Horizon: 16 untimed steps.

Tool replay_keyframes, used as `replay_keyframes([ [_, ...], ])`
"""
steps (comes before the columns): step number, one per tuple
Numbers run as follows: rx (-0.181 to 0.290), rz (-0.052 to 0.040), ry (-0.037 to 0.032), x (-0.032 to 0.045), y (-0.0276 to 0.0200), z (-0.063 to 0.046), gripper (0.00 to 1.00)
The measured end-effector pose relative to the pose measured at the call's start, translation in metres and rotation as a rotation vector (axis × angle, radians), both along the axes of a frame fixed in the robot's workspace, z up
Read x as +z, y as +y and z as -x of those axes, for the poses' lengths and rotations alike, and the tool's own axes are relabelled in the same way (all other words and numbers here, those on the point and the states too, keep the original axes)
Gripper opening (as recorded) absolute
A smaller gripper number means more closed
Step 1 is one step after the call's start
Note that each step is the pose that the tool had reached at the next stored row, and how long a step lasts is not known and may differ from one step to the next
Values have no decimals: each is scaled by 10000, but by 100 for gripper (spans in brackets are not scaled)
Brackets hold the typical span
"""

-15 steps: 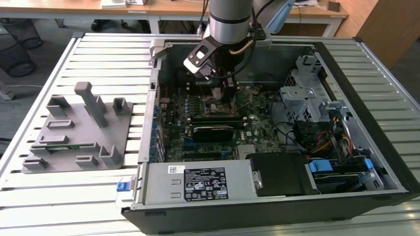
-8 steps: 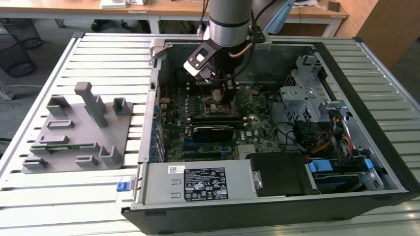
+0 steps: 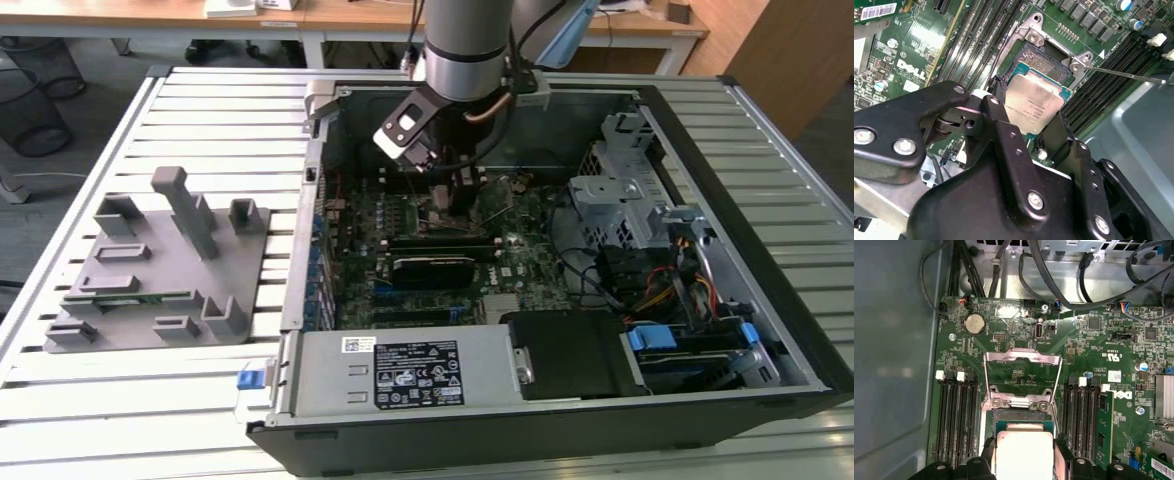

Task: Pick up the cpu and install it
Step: 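Place the cpu into insertion slot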

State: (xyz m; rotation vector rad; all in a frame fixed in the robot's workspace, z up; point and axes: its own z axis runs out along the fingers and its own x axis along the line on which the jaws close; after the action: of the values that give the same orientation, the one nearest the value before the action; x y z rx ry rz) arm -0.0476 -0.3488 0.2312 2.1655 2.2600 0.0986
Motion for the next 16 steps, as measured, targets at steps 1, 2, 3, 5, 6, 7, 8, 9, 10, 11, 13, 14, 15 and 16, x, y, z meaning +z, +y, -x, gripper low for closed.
replay_keyframes([
  [1,0,1,0,-10,1,0,54],
  [2,0,1,0,-23,2,0,54],
  [3,0,0,0,-36,4,0,54],
  [5,0,-1,0,-61,7,0,54],
  [6,1,0,0,-72,8,0,54],
  [7,0,-1,0,-83,9,0,54],
  [8,1,0,0,-92,11,0,54],
  [9,1,0,0,-100,11,0,54],
  [10,1,0,0,-107,12,0,54],
  [11,0,-2,0,-114,13,0,54],
  [13,1,-3,-1,-127,14,0,54],
  [14,0,-3,0,-135,14,0,54],
  [15,1,-2,0,-144,15,0,54],
  [16,1,-2,0,-153,14,0,54],
])
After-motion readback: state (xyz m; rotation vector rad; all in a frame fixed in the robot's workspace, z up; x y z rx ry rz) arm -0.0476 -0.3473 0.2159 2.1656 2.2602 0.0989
